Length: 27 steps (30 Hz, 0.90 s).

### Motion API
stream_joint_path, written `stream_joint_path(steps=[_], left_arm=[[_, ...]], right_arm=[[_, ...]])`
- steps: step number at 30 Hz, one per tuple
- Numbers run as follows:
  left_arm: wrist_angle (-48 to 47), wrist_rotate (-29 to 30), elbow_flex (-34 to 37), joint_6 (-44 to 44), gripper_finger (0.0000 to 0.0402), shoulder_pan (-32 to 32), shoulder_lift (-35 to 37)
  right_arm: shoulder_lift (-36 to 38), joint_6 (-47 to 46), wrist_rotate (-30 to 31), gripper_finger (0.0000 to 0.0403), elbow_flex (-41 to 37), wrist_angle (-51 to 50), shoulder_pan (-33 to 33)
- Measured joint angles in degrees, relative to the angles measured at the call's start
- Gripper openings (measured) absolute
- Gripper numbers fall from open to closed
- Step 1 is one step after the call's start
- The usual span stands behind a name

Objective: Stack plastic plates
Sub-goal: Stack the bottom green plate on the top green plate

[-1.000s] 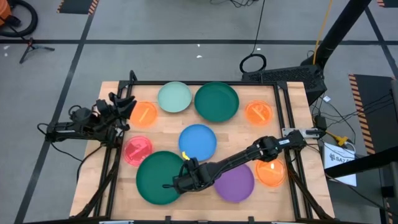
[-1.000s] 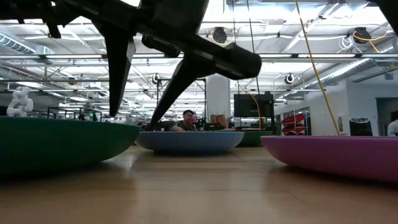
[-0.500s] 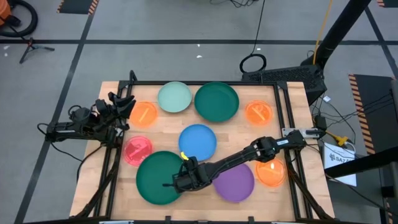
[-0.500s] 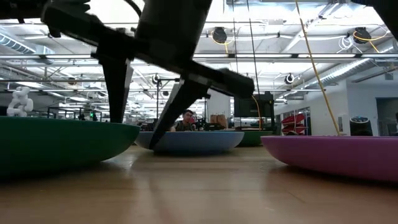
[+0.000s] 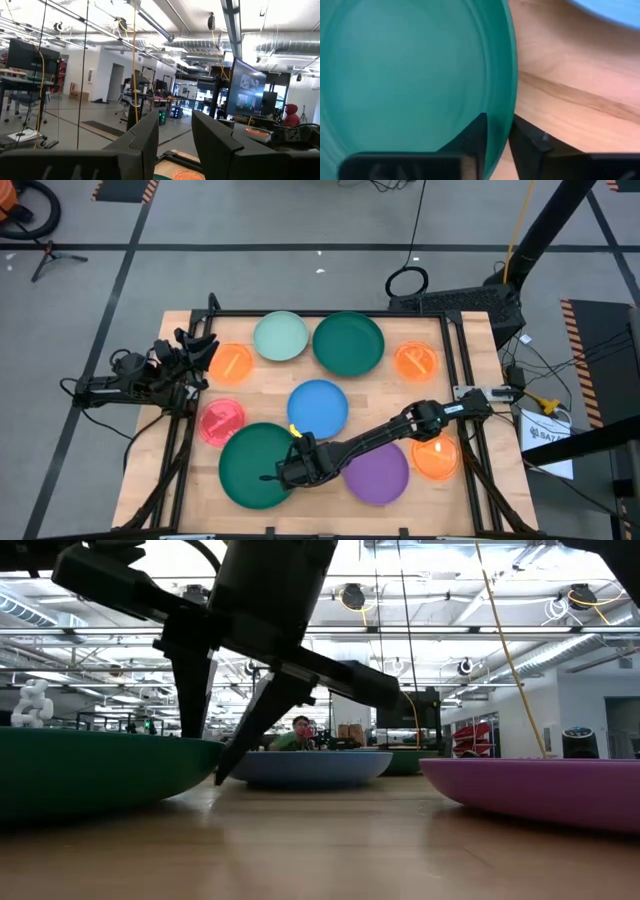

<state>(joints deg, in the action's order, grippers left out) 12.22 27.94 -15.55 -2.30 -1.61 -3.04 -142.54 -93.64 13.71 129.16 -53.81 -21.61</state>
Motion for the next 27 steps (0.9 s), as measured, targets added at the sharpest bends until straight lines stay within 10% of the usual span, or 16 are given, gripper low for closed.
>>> stream_joint_path(steps=[7,27], left_arm=[[0.0,0.0,0.0,0.2,0.0122,0.0,0.0],[0.0,0.0,0.0,1.0,0.0122,0.0,0.0]], right_arm=[[0.0,1.1,1.4,0.0007,0.1,2.9,0.0],[7.7,13.5,1.3,0.0004,0.1,-3.6,1.5]])
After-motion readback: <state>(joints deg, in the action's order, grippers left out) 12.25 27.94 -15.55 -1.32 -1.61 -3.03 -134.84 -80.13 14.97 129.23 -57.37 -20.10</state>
